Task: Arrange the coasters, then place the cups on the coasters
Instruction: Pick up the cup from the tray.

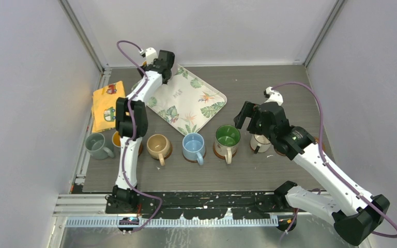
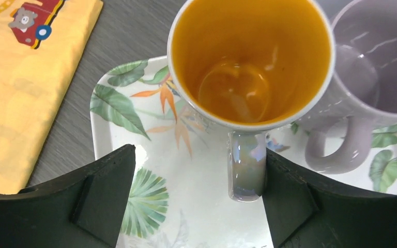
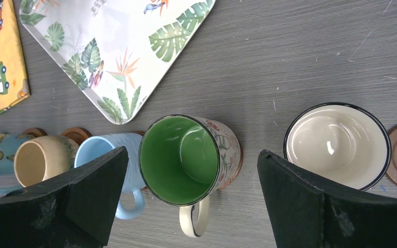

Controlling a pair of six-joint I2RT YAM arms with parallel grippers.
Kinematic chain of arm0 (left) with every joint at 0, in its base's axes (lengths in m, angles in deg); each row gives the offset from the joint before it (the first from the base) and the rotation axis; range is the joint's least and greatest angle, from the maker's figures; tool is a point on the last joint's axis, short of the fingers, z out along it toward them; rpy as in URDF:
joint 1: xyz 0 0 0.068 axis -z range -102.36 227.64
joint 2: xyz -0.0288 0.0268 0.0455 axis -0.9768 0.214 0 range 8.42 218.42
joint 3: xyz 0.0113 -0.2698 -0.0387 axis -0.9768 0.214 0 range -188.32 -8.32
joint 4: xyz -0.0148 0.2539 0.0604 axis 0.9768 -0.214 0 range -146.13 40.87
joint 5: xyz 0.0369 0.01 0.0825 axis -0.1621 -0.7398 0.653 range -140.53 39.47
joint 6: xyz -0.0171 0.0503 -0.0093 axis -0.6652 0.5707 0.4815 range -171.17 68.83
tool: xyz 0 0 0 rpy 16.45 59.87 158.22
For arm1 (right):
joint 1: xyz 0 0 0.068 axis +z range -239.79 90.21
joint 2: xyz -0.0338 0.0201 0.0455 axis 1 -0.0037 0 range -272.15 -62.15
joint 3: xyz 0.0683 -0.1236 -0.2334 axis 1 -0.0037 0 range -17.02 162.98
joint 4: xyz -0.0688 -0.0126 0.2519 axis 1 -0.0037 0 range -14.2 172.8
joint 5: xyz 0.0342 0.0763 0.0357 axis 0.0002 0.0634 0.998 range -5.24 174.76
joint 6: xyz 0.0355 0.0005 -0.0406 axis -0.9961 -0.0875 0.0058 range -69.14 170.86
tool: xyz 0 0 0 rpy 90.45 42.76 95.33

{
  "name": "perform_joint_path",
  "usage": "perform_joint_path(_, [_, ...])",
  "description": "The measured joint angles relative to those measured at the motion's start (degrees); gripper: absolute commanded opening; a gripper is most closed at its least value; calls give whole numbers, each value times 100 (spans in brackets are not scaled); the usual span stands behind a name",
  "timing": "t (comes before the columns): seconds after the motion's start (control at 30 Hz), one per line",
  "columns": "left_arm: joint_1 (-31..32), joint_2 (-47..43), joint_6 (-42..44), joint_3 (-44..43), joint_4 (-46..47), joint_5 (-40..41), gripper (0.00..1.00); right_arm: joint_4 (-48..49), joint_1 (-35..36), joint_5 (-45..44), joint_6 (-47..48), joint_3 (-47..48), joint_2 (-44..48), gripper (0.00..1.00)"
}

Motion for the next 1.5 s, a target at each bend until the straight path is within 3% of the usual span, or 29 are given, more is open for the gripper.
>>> perform_joint_path(0.43, [-37,-33,348,144,-149,-688,52,42,0,-2,-15,-79,39,100])
perform_joint_path(0.7, [-48,-33,367,120,-251,-1054,23,39,0,-39,-11,-79,35,100])
perform_joint_path(0.9, [-31,-282,315,496,-186,-1193,11,39,0,-116,22,-74,-31,100])
perform_joint_path(1.17, [199,-1134,208,1641,-205,-1228,6,37,0,-216,103,-37,-81,100])
perform_joint_path(1.5, [1222,-1919,57,2612,-208,-1213,5,37,0,-352,136,20,-79,100])
